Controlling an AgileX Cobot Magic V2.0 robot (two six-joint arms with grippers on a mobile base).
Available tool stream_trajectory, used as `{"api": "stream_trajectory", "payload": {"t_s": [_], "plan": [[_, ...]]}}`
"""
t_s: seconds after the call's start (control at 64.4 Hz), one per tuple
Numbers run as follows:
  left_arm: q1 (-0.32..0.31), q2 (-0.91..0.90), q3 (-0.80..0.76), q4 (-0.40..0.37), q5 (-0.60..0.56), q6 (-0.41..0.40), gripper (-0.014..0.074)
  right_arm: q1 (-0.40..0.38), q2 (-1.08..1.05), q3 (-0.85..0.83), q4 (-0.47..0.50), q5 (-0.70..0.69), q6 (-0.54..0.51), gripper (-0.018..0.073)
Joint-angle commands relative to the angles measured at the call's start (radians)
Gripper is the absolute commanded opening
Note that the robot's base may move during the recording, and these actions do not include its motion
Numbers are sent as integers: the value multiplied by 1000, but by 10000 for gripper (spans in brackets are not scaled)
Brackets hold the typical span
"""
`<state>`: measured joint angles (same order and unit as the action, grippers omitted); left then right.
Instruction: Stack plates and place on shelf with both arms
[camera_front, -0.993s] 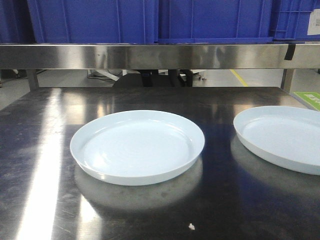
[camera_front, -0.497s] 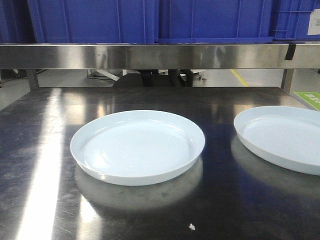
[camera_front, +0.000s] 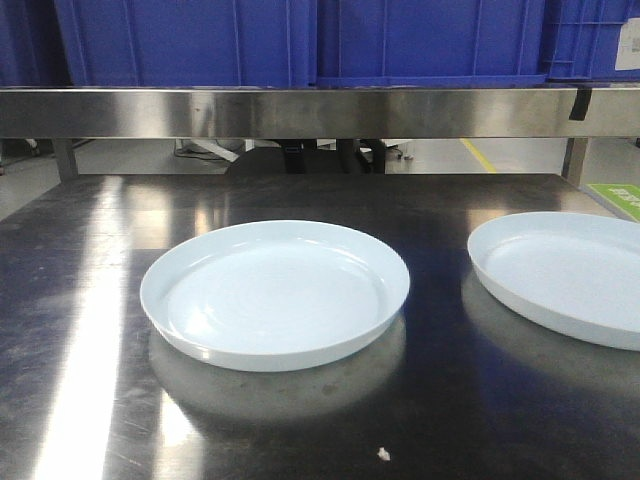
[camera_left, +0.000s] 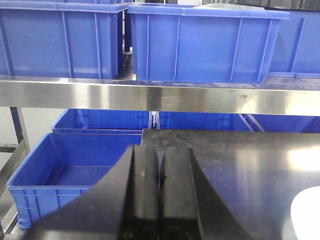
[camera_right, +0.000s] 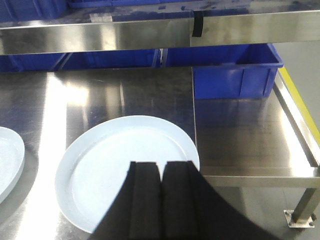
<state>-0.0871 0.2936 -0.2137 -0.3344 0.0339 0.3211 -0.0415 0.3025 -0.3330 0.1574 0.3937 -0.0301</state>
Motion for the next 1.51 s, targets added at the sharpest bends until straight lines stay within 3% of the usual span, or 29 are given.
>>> {"api": "stream_trajectory", "payload": {"t_s": [0.0,0.217,0.776,1.055,1.241,1.49], "plan": [[2,6,-38,-2,-75,-4,80,0,75,-73,-8,-55,-7,49],[2,6,-38,-2,-75,-4,80,0,201,-135,-8,30,-7,49],[2,6,-38,-2,-75,-4,80,-4,616,-394,30,430,-6,49],[2,6,-38,-2,-75,-4,80,-161,846,-544,30,525,-71,55],[2,6,-38,-2,-75,-4,80,-164,1000,-635,30,503,-114,132],[2,6,-38,-2,-75,-4,80,-164,1213,-815,30,555,-119,321]]}}
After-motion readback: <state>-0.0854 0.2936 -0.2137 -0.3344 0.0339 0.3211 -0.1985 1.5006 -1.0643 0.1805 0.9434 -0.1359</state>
